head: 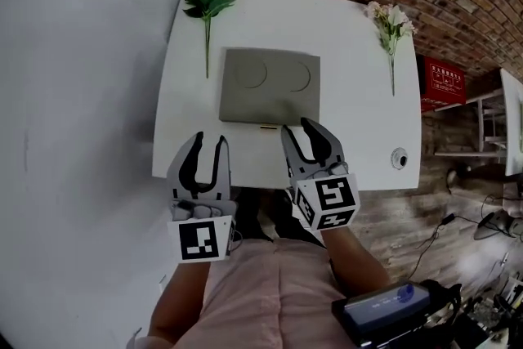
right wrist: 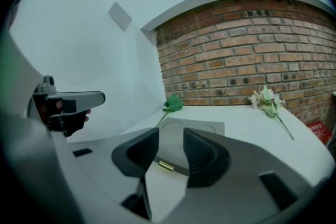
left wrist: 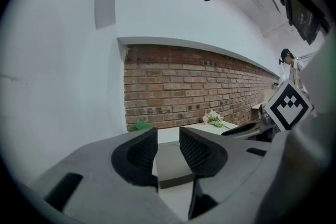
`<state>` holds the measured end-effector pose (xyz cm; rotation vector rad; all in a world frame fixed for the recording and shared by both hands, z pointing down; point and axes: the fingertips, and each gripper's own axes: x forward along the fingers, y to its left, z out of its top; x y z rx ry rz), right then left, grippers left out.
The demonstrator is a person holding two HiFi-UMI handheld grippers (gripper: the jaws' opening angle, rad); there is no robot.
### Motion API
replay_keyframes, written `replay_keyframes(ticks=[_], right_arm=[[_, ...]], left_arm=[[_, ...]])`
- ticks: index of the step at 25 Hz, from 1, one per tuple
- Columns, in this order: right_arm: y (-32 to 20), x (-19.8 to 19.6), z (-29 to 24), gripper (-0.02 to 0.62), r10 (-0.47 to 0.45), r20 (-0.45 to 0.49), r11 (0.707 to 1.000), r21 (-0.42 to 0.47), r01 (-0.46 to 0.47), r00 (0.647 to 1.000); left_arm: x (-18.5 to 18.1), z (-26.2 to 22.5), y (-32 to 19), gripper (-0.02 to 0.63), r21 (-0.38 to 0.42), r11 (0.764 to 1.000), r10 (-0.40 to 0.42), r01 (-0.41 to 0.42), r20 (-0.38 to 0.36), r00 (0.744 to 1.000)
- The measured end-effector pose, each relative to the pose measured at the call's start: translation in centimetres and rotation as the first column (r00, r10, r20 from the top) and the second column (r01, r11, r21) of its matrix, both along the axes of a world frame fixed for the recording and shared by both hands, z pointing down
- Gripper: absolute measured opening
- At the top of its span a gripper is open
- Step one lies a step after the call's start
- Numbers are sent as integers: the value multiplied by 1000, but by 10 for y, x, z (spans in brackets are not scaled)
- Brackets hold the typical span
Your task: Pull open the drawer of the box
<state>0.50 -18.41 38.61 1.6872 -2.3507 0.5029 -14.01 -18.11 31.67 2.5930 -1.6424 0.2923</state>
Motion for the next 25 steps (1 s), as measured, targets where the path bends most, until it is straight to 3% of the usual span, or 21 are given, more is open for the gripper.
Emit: replay_keyframes(ticks=[5,12,25], right_arm=[[10,-7,38,150,12,36,996,-94,-9,999],[17,-10,87,141,55,96,977,-209,-34,994],[8,-15,120,107,67,181,948,-318,-6,981]], left_arm=[[-8,22,-13,131,-3,1000,26,-26,35,999],[-14,61,-22,129,-83,996,48,-43,62,997],[-7,85,-41,129,-128,987,103,-93,79,992]])
